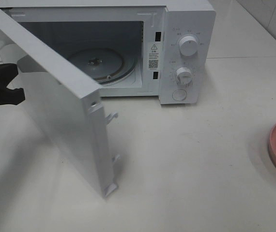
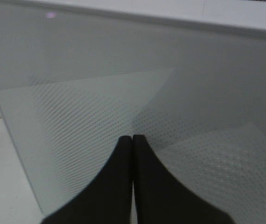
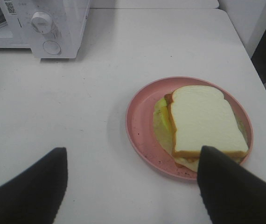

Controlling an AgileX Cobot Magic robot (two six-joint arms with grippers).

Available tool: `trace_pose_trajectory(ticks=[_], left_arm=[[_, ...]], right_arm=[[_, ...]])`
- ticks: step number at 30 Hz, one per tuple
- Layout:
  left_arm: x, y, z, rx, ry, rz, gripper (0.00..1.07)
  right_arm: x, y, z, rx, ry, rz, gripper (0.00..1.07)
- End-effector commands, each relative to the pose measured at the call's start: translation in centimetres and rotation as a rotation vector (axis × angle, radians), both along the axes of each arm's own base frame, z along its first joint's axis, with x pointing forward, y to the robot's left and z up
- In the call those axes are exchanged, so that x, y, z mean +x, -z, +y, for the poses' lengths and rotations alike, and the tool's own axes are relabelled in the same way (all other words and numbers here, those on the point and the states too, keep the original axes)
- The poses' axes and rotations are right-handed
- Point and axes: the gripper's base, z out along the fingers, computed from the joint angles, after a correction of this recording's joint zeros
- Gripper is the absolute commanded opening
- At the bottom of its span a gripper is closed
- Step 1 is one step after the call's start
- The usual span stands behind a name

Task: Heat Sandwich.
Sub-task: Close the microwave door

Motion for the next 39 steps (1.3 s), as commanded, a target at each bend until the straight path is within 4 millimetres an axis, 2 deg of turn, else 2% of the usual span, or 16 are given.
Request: trace_pose_trajectory(ticks=[1, 10, 17, 25, 39], left_arm=[[0.3, -0.6, -0.7, -0.016, 0.005, -0.035, 0.00], [1.0, -0.7, -3.3, -0.024, 0.001, -0.049, 0.00], [1.8, -0.3, -6.1, -0.020, 0.034, -0.053, 0.00], [2.5, -0.2, -7.9, -0.060, 0.018, -0.036, 0.00], [5.3, -0.6, -12.9, -0.026, 0.057, -0.030, 0.00]], right_arm=[[-0.4, 0.0, 0.0, -0.003, 0.001, -0.036, 0.74], [-0.4, 0.0, 0.0, -0.003, 0.001, -0.036, 0.74], [-0.4, 0.0, 0.0, -0.003, 0.002, -0.036, 0.74], [-0.4, 0.0, 0.0, -0.003, 0.002, -0.036, 0.74], [-0.4, 0.0, 0.0, -0.003, 0.002, -0.036, 0.74]])
